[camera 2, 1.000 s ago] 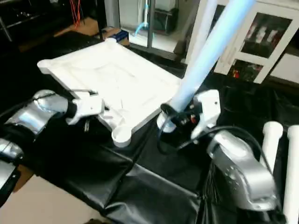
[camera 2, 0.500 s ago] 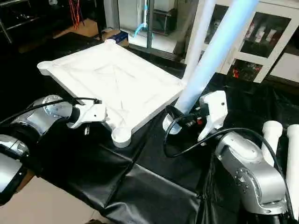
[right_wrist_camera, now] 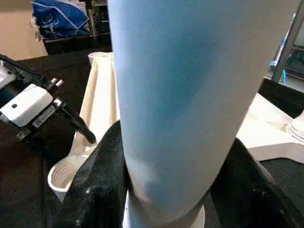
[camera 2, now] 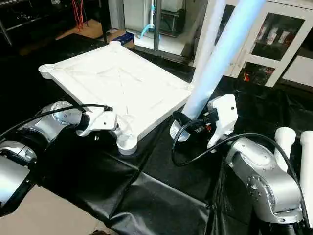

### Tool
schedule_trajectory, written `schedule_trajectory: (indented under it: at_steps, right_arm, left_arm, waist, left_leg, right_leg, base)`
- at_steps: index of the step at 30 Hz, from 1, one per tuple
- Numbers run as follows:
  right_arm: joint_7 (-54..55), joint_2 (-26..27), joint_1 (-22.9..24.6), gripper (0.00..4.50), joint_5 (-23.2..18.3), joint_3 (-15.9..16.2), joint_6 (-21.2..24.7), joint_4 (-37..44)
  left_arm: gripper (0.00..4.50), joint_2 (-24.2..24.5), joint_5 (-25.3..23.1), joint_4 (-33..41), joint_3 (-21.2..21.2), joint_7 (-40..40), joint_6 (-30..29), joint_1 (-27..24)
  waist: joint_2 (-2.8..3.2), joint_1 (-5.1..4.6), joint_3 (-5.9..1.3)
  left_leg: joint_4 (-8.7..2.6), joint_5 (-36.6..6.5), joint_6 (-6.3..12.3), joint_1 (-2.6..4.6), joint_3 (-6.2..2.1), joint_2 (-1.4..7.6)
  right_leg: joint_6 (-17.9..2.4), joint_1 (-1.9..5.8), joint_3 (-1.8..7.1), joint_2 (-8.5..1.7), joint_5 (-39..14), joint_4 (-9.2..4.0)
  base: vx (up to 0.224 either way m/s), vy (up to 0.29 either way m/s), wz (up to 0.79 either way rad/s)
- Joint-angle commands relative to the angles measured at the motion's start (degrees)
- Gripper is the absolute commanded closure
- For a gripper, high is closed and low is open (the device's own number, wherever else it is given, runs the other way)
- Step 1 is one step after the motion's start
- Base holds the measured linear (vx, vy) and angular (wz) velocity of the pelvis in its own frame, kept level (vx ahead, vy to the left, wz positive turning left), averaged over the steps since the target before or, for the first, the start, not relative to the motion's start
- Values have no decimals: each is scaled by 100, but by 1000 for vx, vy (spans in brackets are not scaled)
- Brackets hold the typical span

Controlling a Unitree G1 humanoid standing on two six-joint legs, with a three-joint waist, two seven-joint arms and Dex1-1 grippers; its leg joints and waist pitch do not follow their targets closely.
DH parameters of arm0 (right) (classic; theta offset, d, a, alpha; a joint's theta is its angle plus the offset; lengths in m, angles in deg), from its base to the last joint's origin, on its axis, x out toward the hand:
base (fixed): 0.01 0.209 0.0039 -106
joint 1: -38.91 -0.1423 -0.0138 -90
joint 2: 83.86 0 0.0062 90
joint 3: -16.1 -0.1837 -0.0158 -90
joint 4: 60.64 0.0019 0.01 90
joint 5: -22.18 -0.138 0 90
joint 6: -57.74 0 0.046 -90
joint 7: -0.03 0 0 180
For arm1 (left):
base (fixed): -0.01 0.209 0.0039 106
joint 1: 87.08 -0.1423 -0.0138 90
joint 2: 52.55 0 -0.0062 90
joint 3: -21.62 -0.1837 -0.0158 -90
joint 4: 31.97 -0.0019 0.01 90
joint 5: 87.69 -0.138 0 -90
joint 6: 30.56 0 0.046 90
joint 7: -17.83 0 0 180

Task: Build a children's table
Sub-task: Rotate table base

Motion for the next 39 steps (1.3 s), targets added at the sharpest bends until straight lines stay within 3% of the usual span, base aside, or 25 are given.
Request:
schedule_trajectory:
  at_steps: [1,12,18,19,23,26,30,33,39]
  right_arm:
    - [-84,-56,-120,264,45,40,18,23]
    - [-190,-100,-133,264,109,68,-39,-35]
    - [-221,-108,-145,264,135,83,-54,-72]
    - [-224,-97,-155,264,150,83,-60,-86]
    - [-211,-77,-182,264,179,96,-70,-125]
    - [-219,-64,-191,264,212,122,-88,-160]
    - [-219,-28,-217,264,285,167,-106,-229]
    - [-172,38,-272,264,345,155,-151,-311]
    - [-83,104,-344,264,361,105,-186,-343]
  left_arm:
    - [197,-69,-233,-128,-178,58,-49,-46]
    - [267,-587,479,-41,500,430,-1073,-68]
    - [300,-736,556,34,635,313,-1719,-87]
    - [303,-816,584,73,736,120,-2154,-82]
    - [320,-1018,692,185,890,-139,-2840,-136]
    - [332,-1140,698,384,896,-250,-2936,-264]
    - [352,-1592,919,861,1101,-753,-3293,-495]
    - [367,-2024,1249,1134,1466,-1225,-3674,-496]
    - [386,-2109,1376,1303,1801,-1930,-3305,-370]
  waist:
    - [-66,-3,-427]
    - [-92,36,-431]
    - [-111,14,-416]
    - [-114,8,-418]
    - [-142,3,-407]
    - [-153,-9,-413]
    - [-164,-4,-423]
    - [-145,29,-436]
    - [-151,17,-463]
  left_leg:
    - [-469,-1435,63,131,-140,251]
    - [-451,-1380,146,134,-123,240]
    - [-451,-1440,176,120,-133,235]
    - [-450,-1454,166,119,-131,235]
    - [-450,-1480,167,109,-145,231]
    - [-460,-1451,182,75,-162,228]
    - [-434,-1443,255,107,-146,235]
    - [-433,-1368,303,104,-141,234]
    - [-420,-1091,448,22,-151,206]
  right_leg:
    - [-1187,256,207,-299,-1640,-444]
    - [-1305,254,206,-316,-1600,-449]
    - [-1196,252,193,-318,-1901,-486]
    - [-1179,252,194,-315,-1951,-485]
    - [-1110,252,182,-321,-2160,-515]
    - [-1063,277,173,-320,-2157,-508]
    - [-1141,252,173,-316,-2116,-524]
    - [-1162,249,174,-302,-1909,-518]
    - [-1163,301,159,-290,-1435,-479]
  base:
    - [0,0,0]
    - [0,0,0]
    - [0,0,0]
    - [0,0,0]
    - [0,0,0]
    - [0,0,0]
    - [0,0,0]
    - [0,0,0]
    - [0,0,0]
